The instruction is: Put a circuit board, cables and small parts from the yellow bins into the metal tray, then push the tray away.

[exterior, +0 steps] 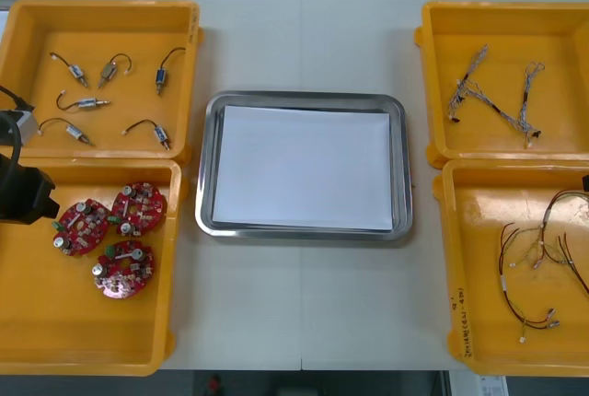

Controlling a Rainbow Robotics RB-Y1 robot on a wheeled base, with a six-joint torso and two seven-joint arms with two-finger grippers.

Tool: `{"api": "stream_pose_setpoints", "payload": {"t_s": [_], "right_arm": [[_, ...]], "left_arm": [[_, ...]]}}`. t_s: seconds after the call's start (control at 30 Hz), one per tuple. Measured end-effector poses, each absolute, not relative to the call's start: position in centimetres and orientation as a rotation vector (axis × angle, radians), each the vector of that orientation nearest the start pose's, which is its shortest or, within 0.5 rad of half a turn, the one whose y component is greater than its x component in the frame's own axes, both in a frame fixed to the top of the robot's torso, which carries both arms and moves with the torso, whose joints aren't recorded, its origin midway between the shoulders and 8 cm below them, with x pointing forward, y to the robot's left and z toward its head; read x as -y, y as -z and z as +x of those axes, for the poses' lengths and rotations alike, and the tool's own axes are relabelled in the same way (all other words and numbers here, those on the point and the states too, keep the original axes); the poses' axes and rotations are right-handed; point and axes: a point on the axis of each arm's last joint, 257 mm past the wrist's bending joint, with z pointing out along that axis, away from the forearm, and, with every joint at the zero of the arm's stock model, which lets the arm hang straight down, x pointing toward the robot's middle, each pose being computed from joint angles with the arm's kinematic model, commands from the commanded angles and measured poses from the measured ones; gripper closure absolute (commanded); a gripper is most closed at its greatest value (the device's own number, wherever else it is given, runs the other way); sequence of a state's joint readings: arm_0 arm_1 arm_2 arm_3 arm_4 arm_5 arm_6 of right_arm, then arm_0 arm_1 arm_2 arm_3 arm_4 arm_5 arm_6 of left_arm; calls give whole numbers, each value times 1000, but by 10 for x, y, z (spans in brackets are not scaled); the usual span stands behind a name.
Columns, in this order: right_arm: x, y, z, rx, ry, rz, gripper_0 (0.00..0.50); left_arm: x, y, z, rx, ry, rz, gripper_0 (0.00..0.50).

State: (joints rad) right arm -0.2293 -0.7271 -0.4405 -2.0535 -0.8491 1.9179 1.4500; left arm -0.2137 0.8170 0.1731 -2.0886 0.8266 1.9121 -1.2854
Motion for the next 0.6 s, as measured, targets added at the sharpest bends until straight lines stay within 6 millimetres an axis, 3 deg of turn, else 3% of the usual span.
{"api": "stream_pose_setpoints", "payload": {"t_s": [0.6], "right_arm": [[399, 150, 394, -2634, -60, 8, 0]], "left_arm": [[-371, 193, 376, -2792, -70, 47, 0]]}}
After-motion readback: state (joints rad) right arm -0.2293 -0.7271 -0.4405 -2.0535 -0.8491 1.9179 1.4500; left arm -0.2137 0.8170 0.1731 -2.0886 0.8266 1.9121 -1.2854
